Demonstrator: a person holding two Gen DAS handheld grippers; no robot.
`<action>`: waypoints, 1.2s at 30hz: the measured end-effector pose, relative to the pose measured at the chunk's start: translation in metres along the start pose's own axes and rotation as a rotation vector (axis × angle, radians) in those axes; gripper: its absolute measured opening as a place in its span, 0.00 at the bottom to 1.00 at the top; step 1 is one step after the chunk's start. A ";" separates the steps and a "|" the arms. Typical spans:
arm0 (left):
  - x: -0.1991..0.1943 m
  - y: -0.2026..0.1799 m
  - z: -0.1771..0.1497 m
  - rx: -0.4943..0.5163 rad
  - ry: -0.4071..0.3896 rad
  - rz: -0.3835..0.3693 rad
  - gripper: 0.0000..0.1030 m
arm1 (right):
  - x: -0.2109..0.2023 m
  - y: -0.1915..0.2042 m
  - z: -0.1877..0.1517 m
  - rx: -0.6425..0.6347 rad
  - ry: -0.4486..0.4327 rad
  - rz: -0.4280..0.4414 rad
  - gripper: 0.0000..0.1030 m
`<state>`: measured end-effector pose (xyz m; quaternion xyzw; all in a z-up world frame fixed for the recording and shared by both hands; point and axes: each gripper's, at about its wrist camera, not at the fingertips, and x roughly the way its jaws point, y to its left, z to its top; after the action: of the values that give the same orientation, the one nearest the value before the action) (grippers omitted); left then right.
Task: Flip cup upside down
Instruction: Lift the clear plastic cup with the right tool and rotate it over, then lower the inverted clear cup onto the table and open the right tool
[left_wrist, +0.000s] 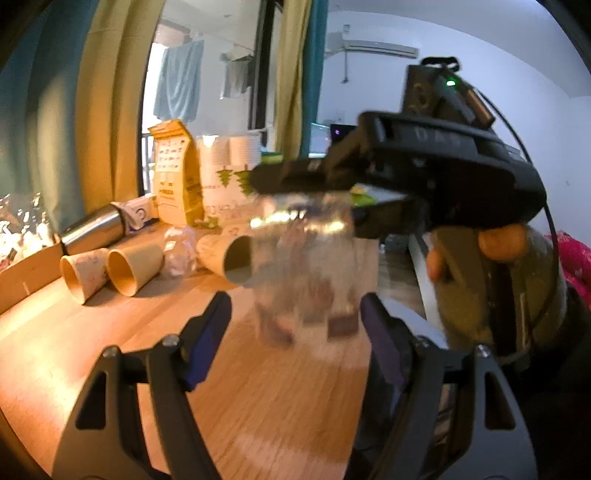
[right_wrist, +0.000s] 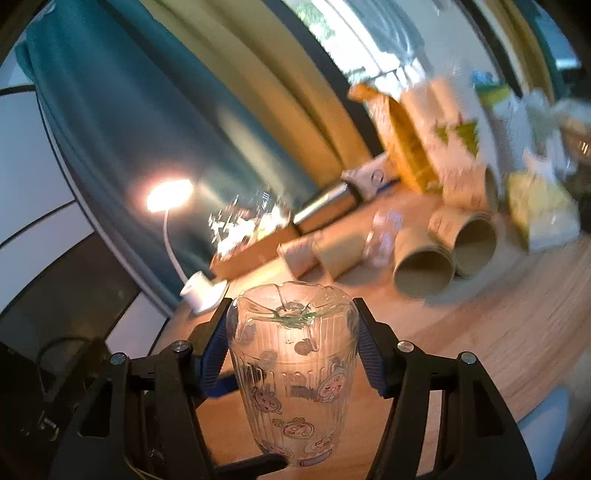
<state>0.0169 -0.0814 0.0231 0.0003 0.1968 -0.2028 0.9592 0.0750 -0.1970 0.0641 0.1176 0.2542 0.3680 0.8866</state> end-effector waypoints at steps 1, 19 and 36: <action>-0.003 0.005 0.000 -0.019 -0.011 0.022 0.72 | -0.003 0.002 0.001 -0.025 -0.032 -0.029 0.63; -0.006 0.077 -0.013 -0.296 0.006 0.347 0.72 | 0.059 0.006 -0.060 -0.301 -0.109 -0.250 0.64; -0.005 0.079 -0.013 -0.315 0.019 0.353 0.72 | 0.056 0.018 -0.082 -0.367 -0.085 -0.236 0.65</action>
<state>0.0385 -0.0057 0.0071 -0.1130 0.2318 0.0015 0.9662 0.0537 -0.1428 -0.0187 -0.0608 0.1574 0.2963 0.9401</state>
